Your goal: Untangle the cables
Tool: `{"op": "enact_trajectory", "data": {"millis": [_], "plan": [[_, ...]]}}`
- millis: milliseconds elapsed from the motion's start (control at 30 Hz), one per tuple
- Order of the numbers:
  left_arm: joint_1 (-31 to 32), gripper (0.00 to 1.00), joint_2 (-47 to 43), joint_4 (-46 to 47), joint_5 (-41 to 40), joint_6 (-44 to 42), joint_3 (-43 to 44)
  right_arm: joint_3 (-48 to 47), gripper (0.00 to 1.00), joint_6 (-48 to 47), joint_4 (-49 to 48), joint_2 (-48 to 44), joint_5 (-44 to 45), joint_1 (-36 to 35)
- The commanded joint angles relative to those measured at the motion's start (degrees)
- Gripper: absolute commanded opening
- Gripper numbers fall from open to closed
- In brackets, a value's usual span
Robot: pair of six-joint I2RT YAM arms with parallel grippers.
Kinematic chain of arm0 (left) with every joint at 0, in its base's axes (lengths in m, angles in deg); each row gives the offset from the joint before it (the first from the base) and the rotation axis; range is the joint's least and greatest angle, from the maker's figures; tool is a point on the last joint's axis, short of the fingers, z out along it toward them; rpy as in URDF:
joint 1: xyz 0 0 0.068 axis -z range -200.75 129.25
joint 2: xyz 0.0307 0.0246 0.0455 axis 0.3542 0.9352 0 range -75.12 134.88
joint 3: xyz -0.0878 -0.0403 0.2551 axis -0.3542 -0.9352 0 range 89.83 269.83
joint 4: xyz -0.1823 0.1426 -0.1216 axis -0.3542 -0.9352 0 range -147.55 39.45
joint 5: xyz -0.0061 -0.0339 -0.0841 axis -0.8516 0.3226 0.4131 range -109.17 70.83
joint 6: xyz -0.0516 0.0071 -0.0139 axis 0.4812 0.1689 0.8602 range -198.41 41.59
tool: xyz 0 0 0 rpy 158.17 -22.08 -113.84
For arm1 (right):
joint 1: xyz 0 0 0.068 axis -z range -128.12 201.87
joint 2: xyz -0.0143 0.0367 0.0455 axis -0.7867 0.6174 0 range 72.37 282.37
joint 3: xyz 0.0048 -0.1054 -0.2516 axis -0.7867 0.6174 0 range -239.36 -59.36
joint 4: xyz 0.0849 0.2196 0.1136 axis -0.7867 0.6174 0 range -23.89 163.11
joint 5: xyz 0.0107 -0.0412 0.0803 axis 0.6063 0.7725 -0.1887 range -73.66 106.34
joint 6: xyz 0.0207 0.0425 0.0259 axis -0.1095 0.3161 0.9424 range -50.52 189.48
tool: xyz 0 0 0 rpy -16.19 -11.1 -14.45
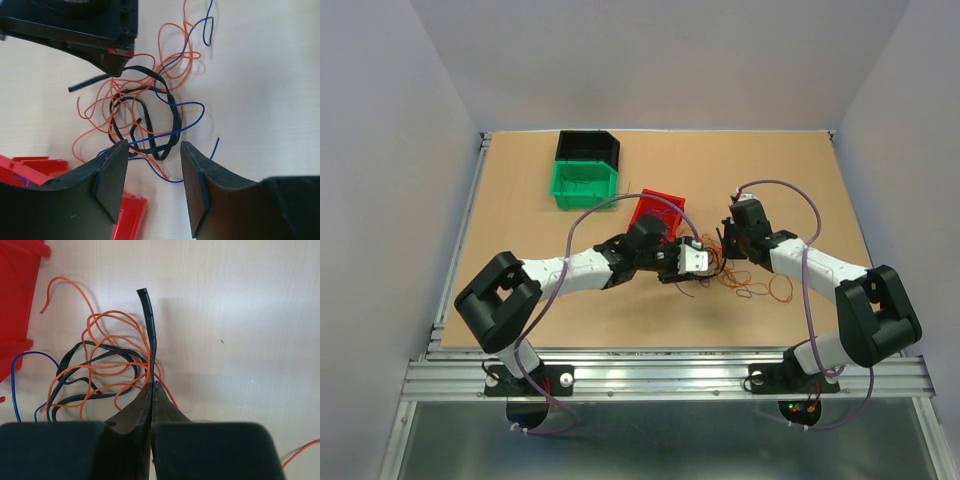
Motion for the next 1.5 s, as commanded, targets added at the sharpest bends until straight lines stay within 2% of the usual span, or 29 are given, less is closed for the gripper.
{"op": "enact_trajectory", "data": {"millis": [0, 333, 433, 533, 667, 967, 1100, 1233, 1467], "plan": [[1.57, 0.57, 0.76, 0.45, -0.45, -3.42, 2.22, -2.91, 0.0, -0.08, -0.15, -1.66, 1.35, -0.31], [4.56, 0.56, 2.87, 3.08, -5.98, -7.73, 1.52, -2.99, 0.01, -0.17, -0.24, -2.19, 0.56, -0.31], [6.49, 0.55, 3.66, 5.29, -12.03, -10.54, 0.99, -2.99, 0.01, -0.26, -0.24, -2.54, 0.03, -0.31], [7.29, 0.55, 4.8, 6.08, -13.98, -11.51, 1.17, -2.73, 0.0, -0.26, -0.24, -3.07, 0.03, -0.31], [8.51, 0.52, 7.43, 7.4, -20.39, -13.27, 2.39, -2.56, 0.0, -0.26, -0.24, -3.68, -0.23, -0.31], [10.8, 0.51, 9.2, 10.12, -27.95, -17.14, 0.46, -2.55, 0.01, -0.26, -0.24, -3.86, -0.32, -0.31], [10.72, 0.55, 6.39, 10.56, -27.35, -17.4, -1.47, -2.82, 0.01, -0.35, -0.33, -3.25, -0.41, -0.31], [10.8, 0.67, 2.0, 10.38, -26.9, -19.6, -4.36, -2.82, 0.01, -0.52, -0.41, -2.98, -0.58, -0.4], [11.07, 0.68, 1.55, 7.67, -26.9, -22.68, -4.29, -2.64, 0.01, -0.43, -0.59, -3.24, -0.67, -0.31]]}}
